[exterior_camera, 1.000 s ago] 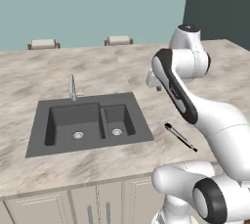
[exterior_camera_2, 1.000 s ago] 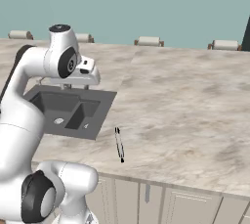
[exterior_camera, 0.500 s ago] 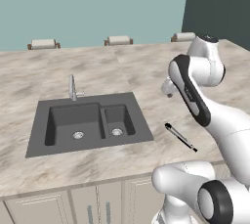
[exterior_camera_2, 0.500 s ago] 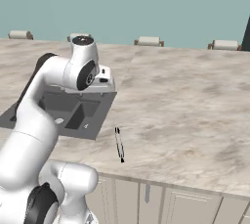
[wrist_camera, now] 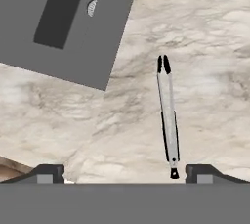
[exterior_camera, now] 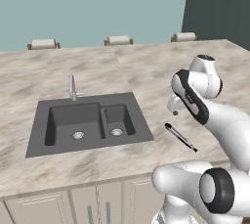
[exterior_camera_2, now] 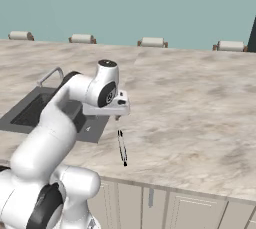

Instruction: Pick up the tongs from the counter and place them near the plate next to the oven.

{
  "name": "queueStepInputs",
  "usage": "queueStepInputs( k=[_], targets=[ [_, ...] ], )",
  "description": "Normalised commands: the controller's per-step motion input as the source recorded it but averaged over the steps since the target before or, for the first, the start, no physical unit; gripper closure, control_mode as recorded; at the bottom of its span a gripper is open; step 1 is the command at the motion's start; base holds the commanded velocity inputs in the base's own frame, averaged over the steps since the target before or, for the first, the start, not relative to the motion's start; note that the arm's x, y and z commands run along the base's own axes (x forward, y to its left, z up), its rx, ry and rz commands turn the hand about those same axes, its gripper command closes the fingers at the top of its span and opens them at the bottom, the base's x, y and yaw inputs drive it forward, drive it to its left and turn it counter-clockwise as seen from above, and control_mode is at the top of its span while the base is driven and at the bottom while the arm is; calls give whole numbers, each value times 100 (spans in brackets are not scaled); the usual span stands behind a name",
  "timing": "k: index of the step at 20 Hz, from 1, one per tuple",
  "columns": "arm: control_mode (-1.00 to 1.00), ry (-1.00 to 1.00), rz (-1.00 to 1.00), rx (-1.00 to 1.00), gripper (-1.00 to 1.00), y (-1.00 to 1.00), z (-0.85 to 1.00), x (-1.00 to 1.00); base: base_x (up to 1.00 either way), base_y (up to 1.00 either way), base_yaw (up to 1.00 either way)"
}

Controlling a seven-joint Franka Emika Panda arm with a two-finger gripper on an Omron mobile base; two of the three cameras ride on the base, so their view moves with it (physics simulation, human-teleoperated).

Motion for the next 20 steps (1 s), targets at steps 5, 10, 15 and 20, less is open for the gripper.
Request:
queueStepInputs(
  k=[5,10,15,20],
  targets=[
    [-100,12,0,0,-100,-11,-84,40,0,0,0],
    [-100,0,-7,0,-100,-16,-78,34,0,0,0],
    [-100,0,-12,-7,-100,-6,-66,37,0,0,0],
    [-100,7,-5,-9,-100,-3,-52,10,0,0,0]
  ],
)
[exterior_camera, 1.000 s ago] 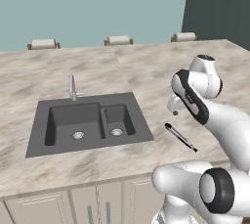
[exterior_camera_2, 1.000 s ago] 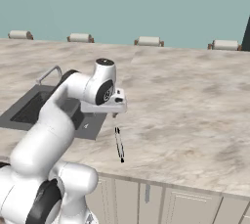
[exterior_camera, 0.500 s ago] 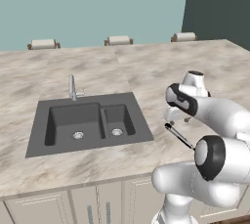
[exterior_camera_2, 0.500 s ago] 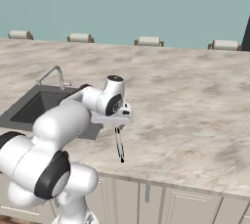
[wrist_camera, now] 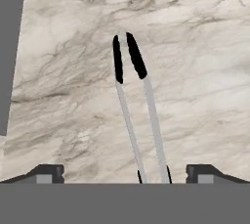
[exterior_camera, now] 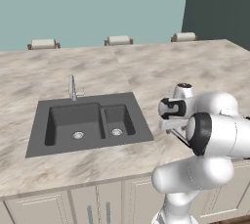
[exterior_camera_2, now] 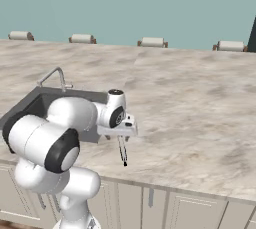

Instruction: Pick up the tongs from the counter and place them near the plate next to the oven.

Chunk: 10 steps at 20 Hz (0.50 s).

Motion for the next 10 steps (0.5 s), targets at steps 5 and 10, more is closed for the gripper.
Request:
queueStepInputs(
  k=[5,10],
  targets=[
    [-100,5,-1,0,-100,-14,-49,18,0,0,0],
    [-100,0,0,0,-100,-15,-43,15,0,0,0]
  ],
)
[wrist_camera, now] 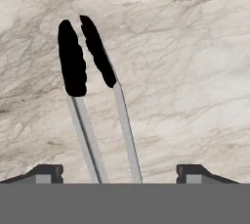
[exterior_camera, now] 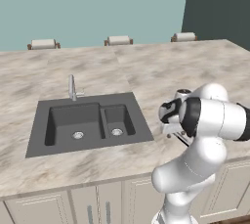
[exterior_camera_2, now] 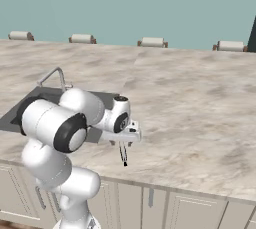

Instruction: Pick up the tongs from the counter and place them near the plate next to the oven.

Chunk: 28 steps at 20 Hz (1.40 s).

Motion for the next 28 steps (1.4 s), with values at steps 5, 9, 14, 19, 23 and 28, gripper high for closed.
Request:
queueStepInputs(
  k=[5,9,14,19,23,28],
  targets=[
    [-100,0,0,0,-100,-8,-39,22,0,0,0],
    [-100,0,0,0,100,0,-53,0,0,0,0],
    [-100,-4,0,0,100,0,-23,-6,0,0,0],
    [-100,-5,4,4,100,3,31,-21,0,0,0],
    [-100,-2,9,4,100,15,64,-14,0,0,0],
    [-100,-1,10,0,100,9,49,-16,0,0,0]
  ],
)
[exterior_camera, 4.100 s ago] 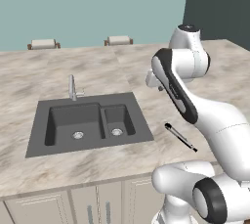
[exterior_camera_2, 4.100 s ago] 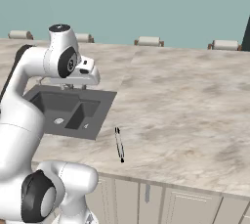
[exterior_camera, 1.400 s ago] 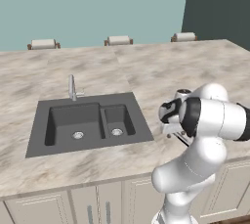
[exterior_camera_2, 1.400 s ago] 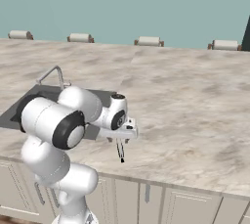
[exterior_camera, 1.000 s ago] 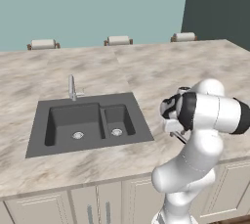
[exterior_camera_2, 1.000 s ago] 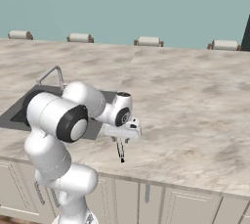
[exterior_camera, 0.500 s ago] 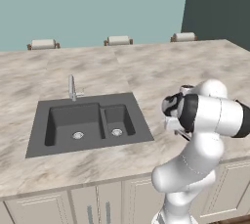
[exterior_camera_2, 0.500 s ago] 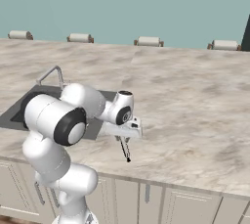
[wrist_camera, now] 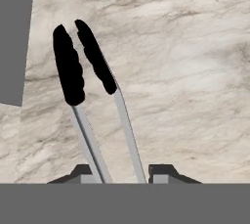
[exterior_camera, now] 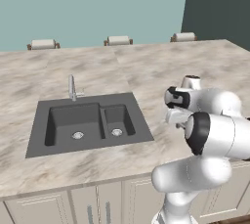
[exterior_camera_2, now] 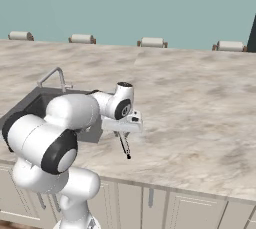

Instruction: Pick up the tongs from the counter and place them near the plate next to the oven.

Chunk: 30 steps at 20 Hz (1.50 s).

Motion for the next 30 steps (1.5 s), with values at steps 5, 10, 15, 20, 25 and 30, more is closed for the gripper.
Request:
queueStepInputs(
  k=[5,10,15,20,25,30],
  targets=[
    [-100,-7,10,0,100,3,34,-13,0,0,0],
    [100,-1,1,0,100,1,4,-2,0,0,0],
    [100,0,0,0,100,0,0,0,-24,-1,10],
    [100,0,0,0,100,0,0,0,-20,0,90],
    [100,0,0,0,100,0,0,0,-6,0,100],
    [100,0,0,0,100,0,0,0,-6,0,100]
  ],
)
